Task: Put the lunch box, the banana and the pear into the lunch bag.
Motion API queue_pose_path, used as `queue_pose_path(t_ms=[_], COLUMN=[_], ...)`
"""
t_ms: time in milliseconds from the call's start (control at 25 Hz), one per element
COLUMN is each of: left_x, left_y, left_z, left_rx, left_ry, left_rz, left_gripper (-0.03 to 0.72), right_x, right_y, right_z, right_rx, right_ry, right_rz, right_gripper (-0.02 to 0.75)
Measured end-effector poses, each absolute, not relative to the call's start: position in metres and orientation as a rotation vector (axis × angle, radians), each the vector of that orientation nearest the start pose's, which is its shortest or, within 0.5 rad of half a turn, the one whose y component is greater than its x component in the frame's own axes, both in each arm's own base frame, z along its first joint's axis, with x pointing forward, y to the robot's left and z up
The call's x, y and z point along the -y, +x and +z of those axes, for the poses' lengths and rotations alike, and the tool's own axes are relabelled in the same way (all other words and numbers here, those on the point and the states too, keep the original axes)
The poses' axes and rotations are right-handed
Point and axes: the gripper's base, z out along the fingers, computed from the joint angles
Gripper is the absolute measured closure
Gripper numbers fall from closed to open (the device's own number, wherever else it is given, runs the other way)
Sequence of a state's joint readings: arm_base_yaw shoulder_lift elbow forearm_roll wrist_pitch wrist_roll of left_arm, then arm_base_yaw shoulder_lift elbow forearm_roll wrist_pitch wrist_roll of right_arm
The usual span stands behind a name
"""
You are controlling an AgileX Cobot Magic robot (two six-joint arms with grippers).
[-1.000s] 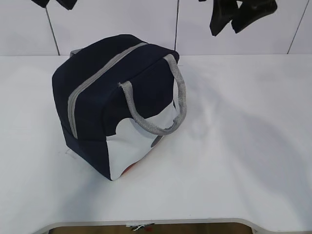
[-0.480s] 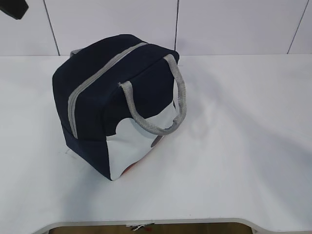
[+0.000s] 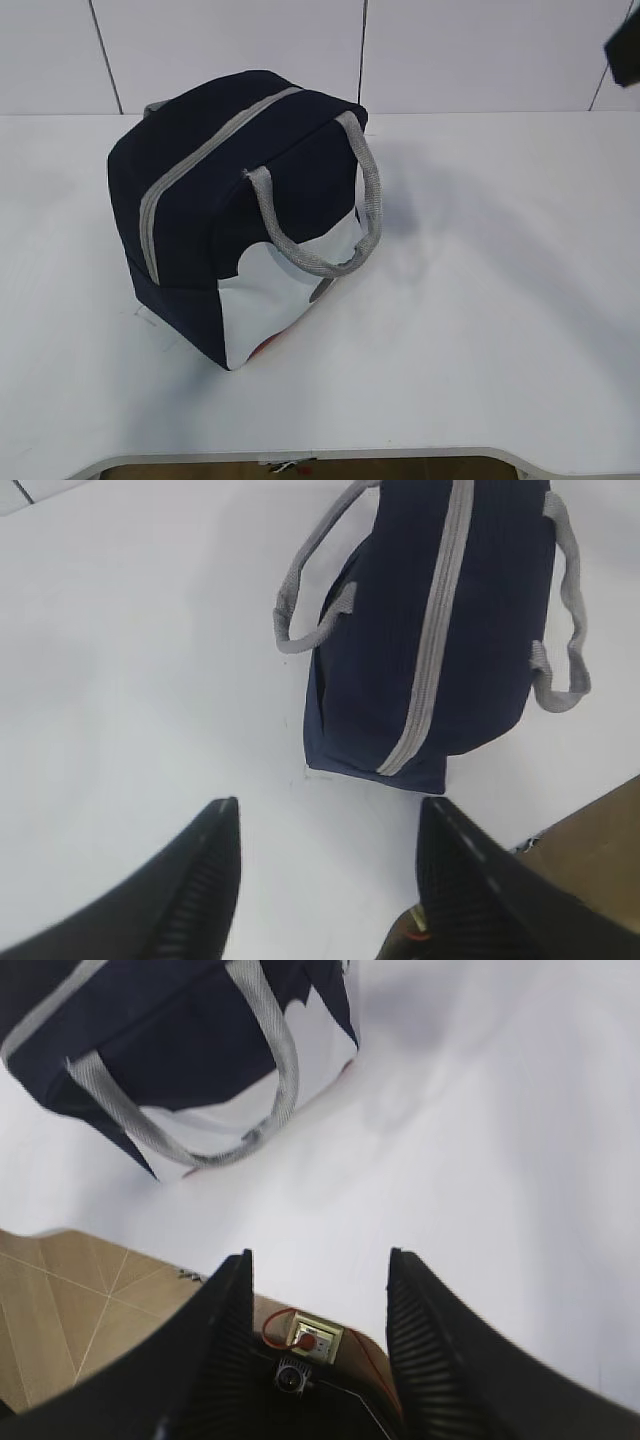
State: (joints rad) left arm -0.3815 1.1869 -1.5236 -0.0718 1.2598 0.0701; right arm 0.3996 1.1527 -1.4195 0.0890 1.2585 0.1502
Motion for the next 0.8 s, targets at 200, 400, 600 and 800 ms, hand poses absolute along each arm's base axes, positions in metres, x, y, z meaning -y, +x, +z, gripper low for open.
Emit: queue_pose_path(t_ms=[200, 400, 600, 800], left_x=[0.071, 0.059, 0.046, 0.033], left_y=[0.161, 0.130, 0.099, 0.072], left_z=[0.468, 0.474, 0.468, 0.452], left_rx=[-2.277, -2.214, -2.174, -2.160], left_ry=[0.532, 0.520, 0.512, 0.505], left_rz=[-0.246, -0.254, -0.248, -0.223], left_gripper=[0.290, 0.312, 0.318, 0.319], right_x=[-0.068, -0.051, -0.034, -0.018], right_y=[0.147, 0.116, 0.081, 0.053], right_z=[0.425, 0.426, 0.437, 0.440], right_rx=[-2.456, -2.386, -2.269, -2.177], right_ry=[-0.311, -0.304, -0.287, -0.267], right_rz=[0.327, 0.290, 0.288, 0.250], right_gripper=[0.376, 0.376, 0.376, 0.377])
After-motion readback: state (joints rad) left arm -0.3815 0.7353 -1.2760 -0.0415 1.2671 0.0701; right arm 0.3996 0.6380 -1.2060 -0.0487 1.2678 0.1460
